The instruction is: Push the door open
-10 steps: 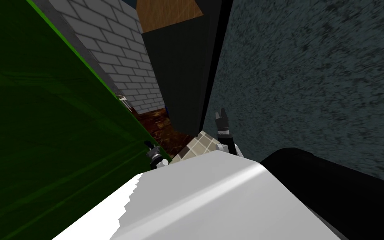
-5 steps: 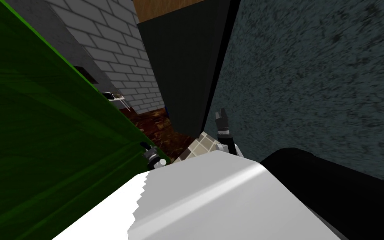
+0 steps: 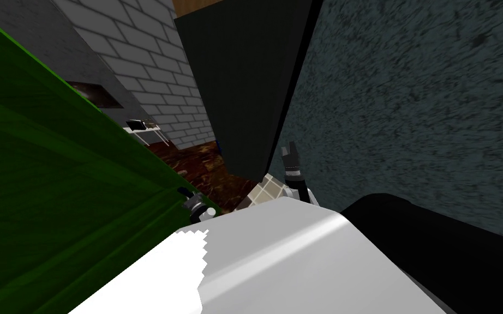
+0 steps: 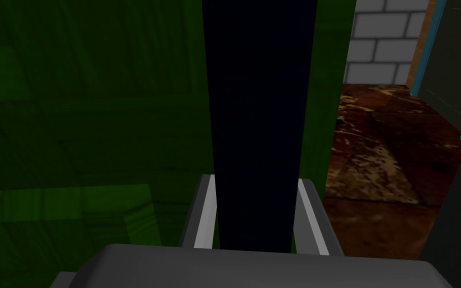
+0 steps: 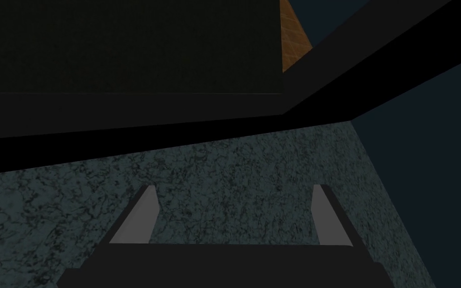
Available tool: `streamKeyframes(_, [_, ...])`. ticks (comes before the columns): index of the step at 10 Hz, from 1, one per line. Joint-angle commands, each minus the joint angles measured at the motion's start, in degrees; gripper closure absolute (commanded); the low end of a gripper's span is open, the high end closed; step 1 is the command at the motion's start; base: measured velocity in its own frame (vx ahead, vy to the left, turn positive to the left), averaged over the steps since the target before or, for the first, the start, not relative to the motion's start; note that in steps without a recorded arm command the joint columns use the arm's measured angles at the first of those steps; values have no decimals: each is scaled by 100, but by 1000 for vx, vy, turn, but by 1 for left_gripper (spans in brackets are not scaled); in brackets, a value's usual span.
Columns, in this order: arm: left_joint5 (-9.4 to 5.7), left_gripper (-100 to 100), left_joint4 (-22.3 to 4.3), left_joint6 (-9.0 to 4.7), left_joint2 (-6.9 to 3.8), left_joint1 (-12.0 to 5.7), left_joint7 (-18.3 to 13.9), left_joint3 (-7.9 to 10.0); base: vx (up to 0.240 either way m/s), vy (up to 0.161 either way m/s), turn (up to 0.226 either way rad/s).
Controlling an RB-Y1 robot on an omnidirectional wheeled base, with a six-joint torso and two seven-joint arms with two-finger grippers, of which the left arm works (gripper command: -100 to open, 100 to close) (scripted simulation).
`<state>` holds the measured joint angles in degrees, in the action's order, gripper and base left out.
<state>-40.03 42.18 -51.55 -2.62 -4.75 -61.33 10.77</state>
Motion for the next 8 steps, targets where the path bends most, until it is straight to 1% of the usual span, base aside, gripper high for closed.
streamKeyframes(1, [4,100,45,-81,-26,0,48,186,92,34,4])
streamKeyframes(4, [27,100,25,-108,-8,-34,74,445,102,35,12])
streamKeyframes(5, [27,100,25,-108,-8,-34,74,445,65,36,-8])
streamKeyframes(6, [43,100,11,-127,11,-57,92,621,83,50,5])
streamKeyframes(8, [58,100,-3,-145,37,-80,110,797,112,51,-7])
